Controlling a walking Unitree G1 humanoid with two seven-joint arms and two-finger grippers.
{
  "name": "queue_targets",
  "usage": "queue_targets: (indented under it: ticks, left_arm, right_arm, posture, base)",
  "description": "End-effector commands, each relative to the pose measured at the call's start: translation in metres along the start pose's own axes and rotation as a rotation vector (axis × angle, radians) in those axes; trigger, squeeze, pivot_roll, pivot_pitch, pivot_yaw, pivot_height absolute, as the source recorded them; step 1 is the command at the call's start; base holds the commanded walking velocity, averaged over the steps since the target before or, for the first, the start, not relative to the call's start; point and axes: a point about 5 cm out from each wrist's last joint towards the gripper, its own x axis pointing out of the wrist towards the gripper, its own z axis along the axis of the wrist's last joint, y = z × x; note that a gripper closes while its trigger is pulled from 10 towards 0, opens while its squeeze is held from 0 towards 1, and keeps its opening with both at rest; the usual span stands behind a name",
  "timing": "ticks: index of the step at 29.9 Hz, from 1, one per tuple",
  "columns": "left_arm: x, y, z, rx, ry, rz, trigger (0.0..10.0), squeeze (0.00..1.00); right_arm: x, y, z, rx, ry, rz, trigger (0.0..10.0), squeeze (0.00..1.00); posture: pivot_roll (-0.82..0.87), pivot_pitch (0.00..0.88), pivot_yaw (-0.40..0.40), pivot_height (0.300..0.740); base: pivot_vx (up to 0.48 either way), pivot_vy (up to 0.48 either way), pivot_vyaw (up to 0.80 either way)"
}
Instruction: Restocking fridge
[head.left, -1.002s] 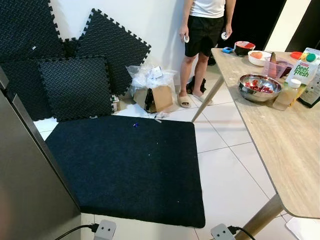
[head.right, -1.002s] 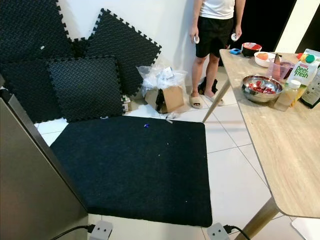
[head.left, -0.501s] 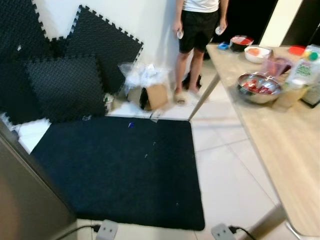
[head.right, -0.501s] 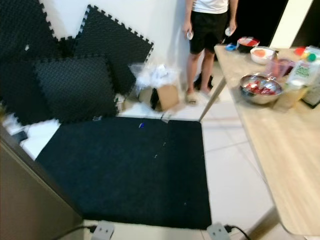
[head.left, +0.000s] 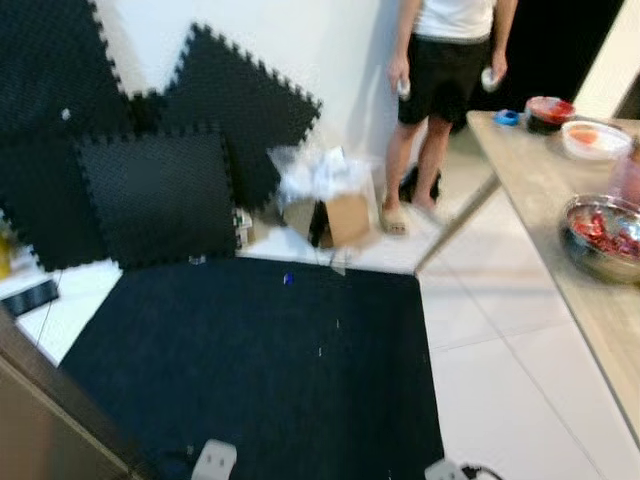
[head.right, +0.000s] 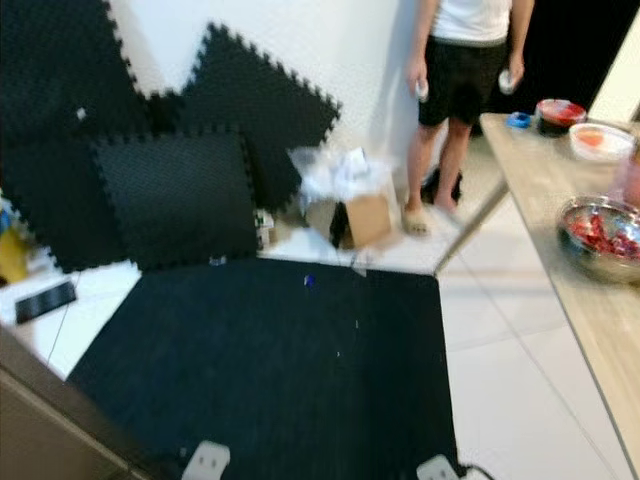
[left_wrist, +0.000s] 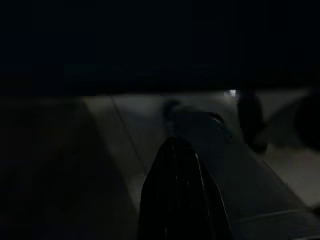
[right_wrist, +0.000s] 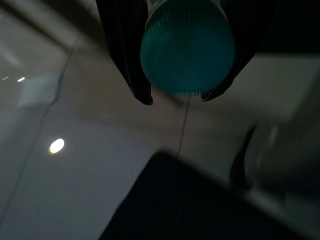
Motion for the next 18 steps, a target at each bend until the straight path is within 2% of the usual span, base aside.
queue_targets:
  ticks: [1,7,18]
  left_arm:
    - [-0.0023,-0.0020,-0.0157,-0.001,0.062,-0.005,10.0,0.00]
    - [-0.0023,-0.0023,-0.0158,-0.001,0.061,-0.006,10.0,0.00]
    - [-0.0022,-0.0032,-0.0156,-0.001,0.060,-0.009,10.0,0.00]
  right_arm:
    - [0.0002,0.0073,-0.0009,0.010,0.006,0.024,10.0,0.00]
    - [0.0002,0.0070,-0.0008,-0.001,0.003,0.021,10.0,0.00]
    - [0.0001,0.0072,-0.0012,0.005,0.000,0.025,10.0,0.00]
  posture:
    - [-0.03,0.000,-0.002,0.740]
    - [-0.03,0.000,-0.002,0.740]
    - [-0.03,0.000,-0.002,0.740]
  base:
    - [0.424,0.000,-0.80]
    - [0.425,0.000,-0.80]
    - [0.426,0.000,0.00]
